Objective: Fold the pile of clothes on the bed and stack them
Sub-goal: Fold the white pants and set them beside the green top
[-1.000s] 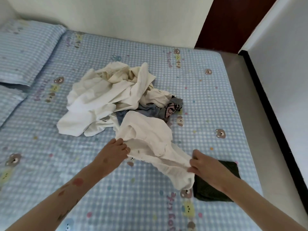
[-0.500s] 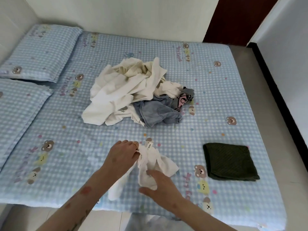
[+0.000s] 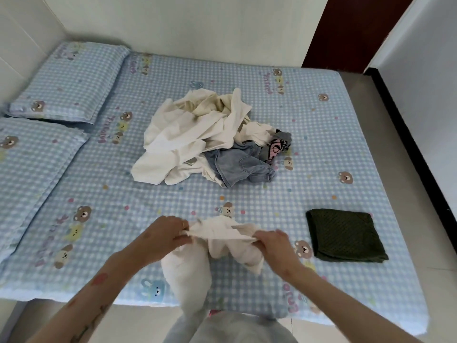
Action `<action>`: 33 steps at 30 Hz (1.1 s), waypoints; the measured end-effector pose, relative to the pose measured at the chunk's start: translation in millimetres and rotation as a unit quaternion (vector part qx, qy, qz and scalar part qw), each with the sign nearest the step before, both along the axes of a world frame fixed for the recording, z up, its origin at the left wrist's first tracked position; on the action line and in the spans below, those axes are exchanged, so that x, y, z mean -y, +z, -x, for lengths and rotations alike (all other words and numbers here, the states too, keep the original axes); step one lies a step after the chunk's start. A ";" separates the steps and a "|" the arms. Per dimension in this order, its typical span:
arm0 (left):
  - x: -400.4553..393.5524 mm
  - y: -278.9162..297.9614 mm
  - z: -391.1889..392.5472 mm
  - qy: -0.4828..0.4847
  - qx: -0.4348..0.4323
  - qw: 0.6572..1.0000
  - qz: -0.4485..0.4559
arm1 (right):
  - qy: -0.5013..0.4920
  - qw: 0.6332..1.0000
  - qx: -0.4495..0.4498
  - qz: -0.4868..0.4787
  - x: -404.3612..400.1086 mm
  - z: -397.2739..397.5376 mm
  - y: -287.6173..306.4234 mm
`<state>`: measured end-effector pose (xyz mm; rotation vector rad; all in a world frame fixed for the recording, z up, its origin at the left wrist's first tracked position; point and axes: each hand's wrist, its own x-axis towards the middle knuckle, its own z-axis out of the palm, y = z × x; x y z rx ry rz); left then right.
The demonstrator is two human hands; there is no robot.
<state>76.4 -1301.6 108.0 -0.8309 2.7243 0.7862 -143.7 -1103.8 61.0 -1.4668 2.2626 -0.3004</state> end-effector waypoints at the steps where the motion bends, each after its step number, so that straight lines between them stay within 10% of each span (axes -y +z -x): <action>1: 4.5 -5.5 -9.1 -0.015 0.031 0.999 -0.020 | 0.019 1.000 -0.020 -0.011 2.6 13.6 8.8; 11: 13.9 -10.4 -52.4 0.180 -0.049 0.969 -0.164 | 0.059 0.996 -0.027 -0.064 11.0 51.4 85.5; 21: 15.5 13.0 -24.5 0.224 -0.164 0.945 -0.171 | -0.021 0.986 0.159 -0.038 -2.1 79.9 88.8; 33: 26.6 23.2 -25.3 0.227 -0.163 0.946 -0.163 | 0.073 0.988 0.126 -0.056 -7.9 81.5 82.8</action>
